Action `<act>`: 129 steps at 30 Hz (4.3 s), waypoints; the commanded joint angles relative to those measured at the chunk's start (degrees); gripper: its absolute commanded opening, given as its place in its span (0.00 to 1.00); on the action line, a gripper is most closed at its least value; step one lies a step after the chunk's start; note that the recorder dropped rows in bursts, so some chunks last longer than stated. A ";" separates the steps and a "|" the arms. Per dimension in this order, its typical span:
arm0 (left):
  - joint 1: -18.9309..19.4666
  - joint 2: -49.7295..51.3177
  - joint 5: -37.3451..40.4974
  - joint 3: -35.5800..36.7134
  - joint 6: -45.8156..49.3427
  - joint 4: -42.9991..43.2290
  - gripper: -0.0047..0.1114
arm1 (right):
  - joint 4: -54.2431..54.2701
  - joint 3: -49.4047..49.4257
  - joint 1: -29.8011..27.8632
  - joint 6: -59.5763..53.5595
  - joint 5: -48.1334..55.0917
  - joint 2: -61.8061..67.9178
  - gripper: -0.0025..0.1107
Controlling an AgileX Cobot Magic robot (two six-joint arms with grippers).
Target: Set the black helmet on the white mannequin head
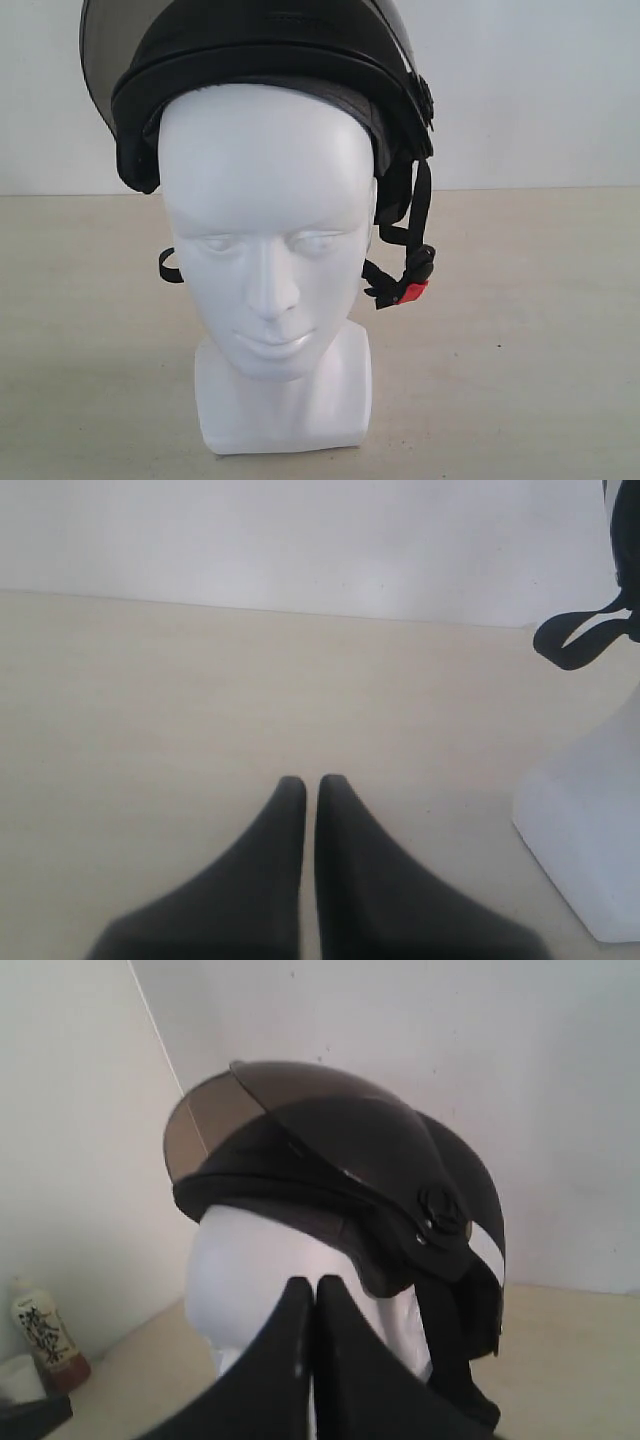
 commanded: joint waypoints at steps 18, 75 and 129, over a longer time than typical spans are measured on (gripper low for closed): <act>0.15 -0.18 0.03 0.21 0.18 0.06 0.08 | -0.58 -6.89 0.09 -5.19 -3.28 10.39 0.02; 0.15 -0.18 0.03 0.21 0.18 0.06 0.08 | 118.13 -25.33 0.09 -116.23 50.41 11.62 0.02; 0.15 18.88 -23.26 -27.25 -50.16 -11.43 0.08 | 81.92 -77.69 0.09 -103.06 70.98 37.59 0.02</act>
